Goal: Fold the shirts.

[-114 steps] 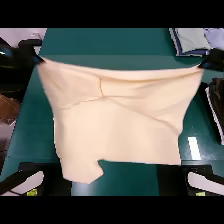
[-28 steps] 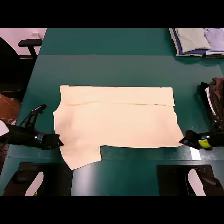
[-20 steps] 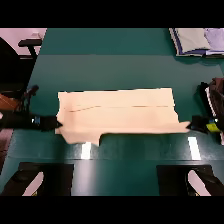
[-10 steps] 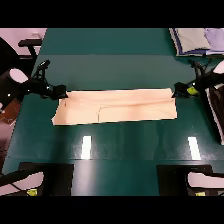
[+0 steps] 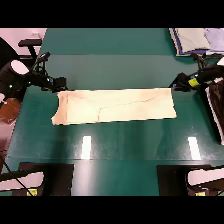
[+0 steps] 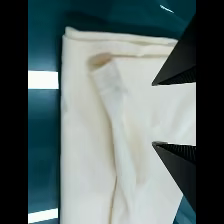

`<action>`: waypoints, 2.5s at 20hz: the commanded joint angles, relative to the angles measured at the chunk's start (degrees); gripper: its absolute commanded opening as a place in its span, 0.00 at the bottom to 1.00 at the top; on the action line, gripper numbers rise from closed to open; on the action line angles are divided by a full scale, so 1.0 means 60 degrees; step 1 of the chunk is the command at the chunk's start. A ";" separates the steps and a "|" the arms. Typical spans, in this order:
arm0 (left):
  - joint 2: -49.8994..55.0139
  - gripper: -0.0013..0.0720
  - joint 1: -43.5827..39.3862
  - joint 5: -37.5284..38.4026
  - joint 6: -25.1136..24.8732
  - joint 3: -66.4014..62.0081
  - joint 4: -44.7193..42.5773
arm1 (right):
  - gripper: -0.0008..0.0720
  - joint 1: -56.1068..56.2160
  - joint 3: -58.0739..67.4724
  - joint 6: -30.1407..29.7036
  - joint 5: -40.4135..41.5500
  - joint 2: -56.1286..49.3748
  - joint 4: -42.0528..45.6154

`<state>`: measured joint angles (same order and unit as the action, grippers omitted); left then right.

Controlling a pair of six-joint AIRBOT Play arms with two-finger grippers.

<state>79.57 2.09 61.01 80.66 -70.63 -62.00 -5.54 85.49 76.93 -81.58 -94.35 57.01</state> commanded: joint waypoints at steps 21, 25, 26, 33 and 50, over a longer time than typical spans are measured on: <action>0.2830 0.05 -0.4907 -0.2758 0.1348 -0.1351 0.1446 | 0.03 0.0313 -0.0240 -0.1519 0.0117 0.0586 -0.2594; 0.3555 0.05 -0.5351 -0.2750 0.1410 -0.1920 0.1428 | 0.03 0.1326 0.0936 -0.1173 0.0186 0.1763 -0.3034; 0.3701 0.05 -0.5351 -0.2736 0.1581 -0.1989 0.1450 | 0.03 0.1628 0.1235 -0.1064 0.0240 0.1902 -0.3053; 0.3996 0.05 -0.5348 -0.2743 0.1738 -0.2058 0.1453 | 0.03 0.3909 0.2488 -0.0790 0.0936 0.2011 -0.3075; -0.1155 0.05 0.0233 -0.0186 0.1483 -0.4277 -0.1617 | 0.42 0.9799 0.3909 -0.2663 0.4849 -0.1530 -0.4758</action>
<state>78.98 -3.03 57.93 89.69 -95.79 -67.70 45.80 104.09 65.45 -57.32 -96.05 28.64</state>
